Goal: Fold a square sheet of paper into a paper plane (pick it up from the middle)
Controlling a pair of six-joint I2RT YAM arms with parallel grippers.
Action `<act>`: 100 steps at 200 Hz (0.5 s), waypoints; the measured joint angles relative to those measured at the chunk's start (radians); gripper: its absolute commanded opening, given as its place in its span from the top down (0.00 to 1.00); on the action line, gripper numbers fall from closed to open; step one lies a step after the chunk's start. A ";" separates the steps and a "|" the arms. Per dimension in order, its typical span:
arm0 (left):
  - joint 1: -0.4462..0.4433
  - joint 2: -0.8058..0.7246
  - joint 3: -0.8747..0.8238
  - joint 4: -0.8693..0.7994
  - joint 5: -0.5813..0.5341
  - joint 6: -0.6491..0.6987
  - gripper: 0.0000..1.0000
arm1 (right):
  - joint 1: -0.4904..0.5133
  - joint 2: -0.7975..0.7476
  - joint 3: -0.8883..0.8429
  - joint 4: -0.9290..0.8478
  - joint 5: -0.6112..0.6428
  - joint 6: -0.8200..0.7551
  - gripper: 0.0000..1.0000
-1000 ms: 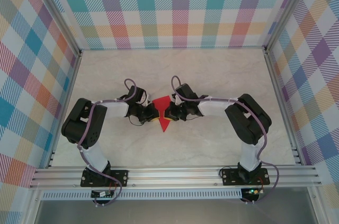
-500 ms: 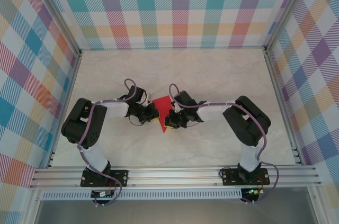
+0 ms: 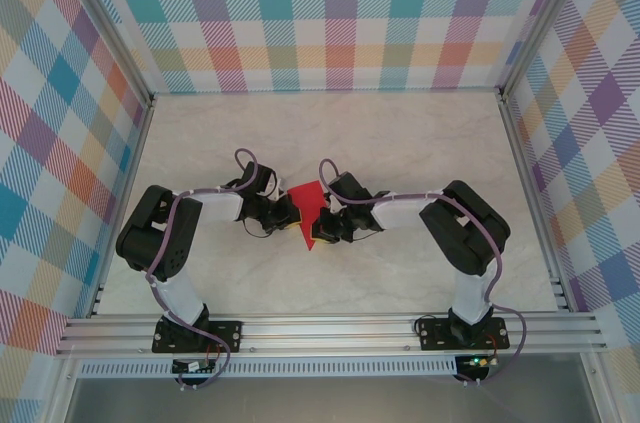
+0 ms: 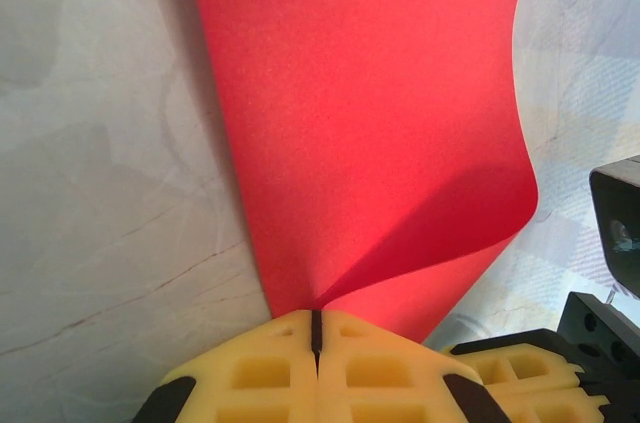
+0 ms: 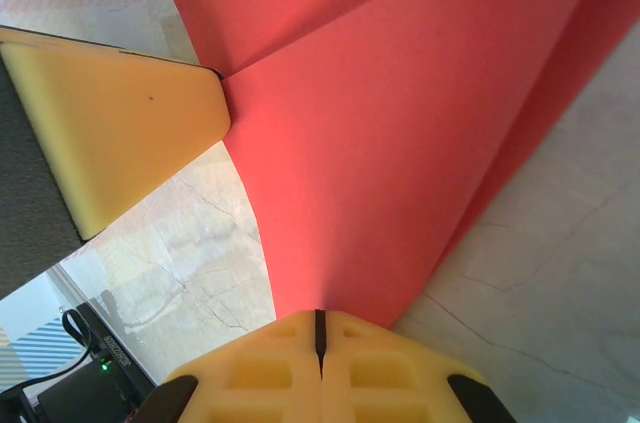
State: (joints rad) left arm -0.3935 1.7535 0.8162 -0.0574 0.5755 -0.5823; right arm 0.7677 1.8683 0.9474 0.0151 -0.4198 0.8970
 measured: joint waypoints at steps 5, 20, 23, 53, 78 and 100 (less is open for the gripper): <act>0.000 0.000 0.000 0.000 0.000 0.000 0.96 | 0.000 -0.001 -0.006 0.010 -0.001 0.000 0.95; -0.001 0.000 0.000 0.000 0.000 0.000 0.96 | 0.000 -0.003 -0.020 0.029 -0.008 0.000 0.95; -0.001 0.000 0.000 0.000 0.000 0.000 0.96 | 0.000 -0.005 -0.022 0.032 -0.009 0.000 0.95; -0.001 0.000 0.000 0.000 -0.001 0.000 0.96 | 0.011 -0.007 -0.026 0.045 -0.011 -0.001 0.95; -0.001 0.000 0.000 0.000 -0.001 0.000 0.96 | 0.023 -0.007 -0.026 0.046 -0.011 -0.001 0.95; -0.001 0.000 0.000 0.000 -0.001 0.000 0.96 | 0.024 -0.006 -0.026 0.046 -0.010 0.000 0.95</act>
State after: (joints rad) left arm -0.3946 1.7535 0.8162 -0.0570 0.5747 -0.5823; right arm 0.7921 1.8618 0.9215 0.0608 -0.4297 0.8967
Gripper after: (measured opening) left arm 0.044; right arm 0.053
